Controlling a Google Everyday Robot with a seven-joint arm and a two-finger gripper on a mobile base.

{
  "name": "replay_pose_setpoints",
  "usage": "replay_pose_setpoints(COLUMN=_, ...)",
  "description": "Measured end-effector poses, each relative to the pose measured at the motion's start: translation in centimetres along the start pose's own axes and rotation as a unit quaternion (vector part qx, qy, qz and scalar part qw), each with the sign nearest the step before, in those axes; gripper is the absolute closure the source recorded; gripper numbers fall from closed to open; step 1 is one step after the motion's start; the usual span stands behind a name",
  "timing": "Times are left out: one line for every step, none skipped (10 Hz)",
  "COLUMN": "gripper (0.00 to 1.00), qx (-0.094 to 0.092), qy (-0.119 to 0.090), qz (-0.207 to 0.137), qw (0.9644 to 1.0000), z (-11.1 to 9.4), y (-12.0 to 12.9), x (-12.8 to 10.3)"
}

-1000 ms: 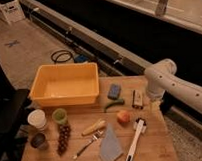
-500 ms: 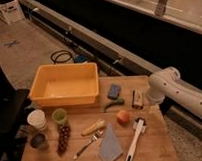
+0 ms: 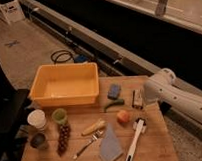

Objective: Wipe table surface with eraser

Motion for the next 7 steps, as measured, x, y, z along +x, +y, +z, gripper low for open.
replay_pose_setpoints(gripper=0.35, qx=0.000, qy=0.000, qz=0.000, qw=1.0000, z=-0.02, y=-0.05, x=-0.06)
replay_pose_setpoints(gripper=0.35, qx=0.000, qy=0.000, qz=0.000, qw=1.0000, z=-0.01, y=-0.01, x=0.01)
replay_pose_setpoints(gripper=0.35, qx=0.000, qy=0.000, qz=0.001, qw=1.0000, z=-0.04, y=0.03, x=0.12)
replay_pose_setpoints(gripper=0.35, qx=0.000, qy=0.000, qz=0.002, qw=1.0000, z=-0.05, y=0.04, x=0.16)
replay_pose_setpoints(gripper=0.35, qx=0.000, qy=0.000, qz=0.001, qw=1.0000, z=-0.03, y=0.02, x=0.11)
replay_pose_setpoints(gripper=0.35, qx=0.000, qy=0.000, qz=0.000, qw=1.0000, z=-0.02, y=-0.05, x=-0.01)
replay_pose_setpoints(gripper=0.35, qx=0.000, qy=0.000, qz=0.000, qw=1.0000, z=-0.02, y=-0.08, x=-0.06)
